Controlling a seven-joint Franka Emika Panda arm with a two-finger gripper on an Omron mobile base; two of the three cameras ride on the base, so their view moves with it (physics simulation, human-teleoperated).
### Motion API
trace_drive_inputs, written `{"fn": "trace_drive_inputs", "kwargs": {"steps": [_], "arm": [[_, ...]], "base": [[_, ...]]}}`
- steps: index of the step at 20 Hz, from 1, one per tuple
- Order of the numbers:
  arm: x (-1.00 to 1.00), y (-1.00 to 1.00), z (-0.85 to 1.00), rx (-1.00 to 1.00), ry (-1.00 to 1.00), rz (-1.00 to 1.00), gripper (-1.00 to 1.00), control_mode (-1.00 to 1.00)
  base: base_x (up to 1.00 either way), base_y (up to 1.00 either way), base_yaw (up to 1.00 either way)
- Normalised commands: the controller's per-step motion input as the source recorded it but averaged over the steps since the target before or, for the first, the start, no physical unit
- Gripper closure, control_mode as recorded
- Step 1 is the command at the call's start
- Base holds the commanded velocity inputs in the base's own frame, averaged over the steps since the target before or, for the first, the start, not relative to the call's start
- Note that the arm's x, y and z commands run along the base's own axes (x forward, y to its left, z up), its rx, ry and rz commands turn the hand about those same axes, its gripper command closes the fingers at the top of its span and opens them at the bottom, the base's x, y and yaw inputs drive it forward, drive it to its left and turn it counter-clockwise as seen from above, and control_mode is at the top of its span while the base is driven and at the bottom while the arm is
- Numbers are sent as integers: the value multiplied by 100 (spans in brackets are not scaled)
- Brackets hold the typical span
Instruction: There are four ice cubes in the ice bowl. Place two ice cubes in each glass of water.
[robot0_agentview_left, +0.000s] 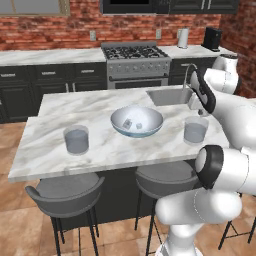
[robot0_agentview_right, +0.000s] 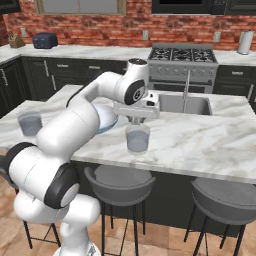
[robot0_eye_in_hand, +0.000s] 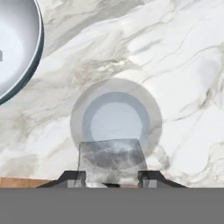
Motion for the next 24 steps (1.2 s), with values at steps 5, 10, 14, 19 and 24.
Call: {"fn": "trace_drive_inputs", "kwargs": {"steps": [5,10,14,19,24], "arm": [[7,-10,-16,0,0,0,100,-100],[2,0,-25,0,0,0,100,-100],[21,1,-23,0,0,0,100,-100],[16,2,-21,0,0,0,100,-100],[3,0,-10,0,0,0,100,-100]], "base": [[0,0,0],[0,0,0],[0,0,0],[0,0,0],[0,0,0]]}}
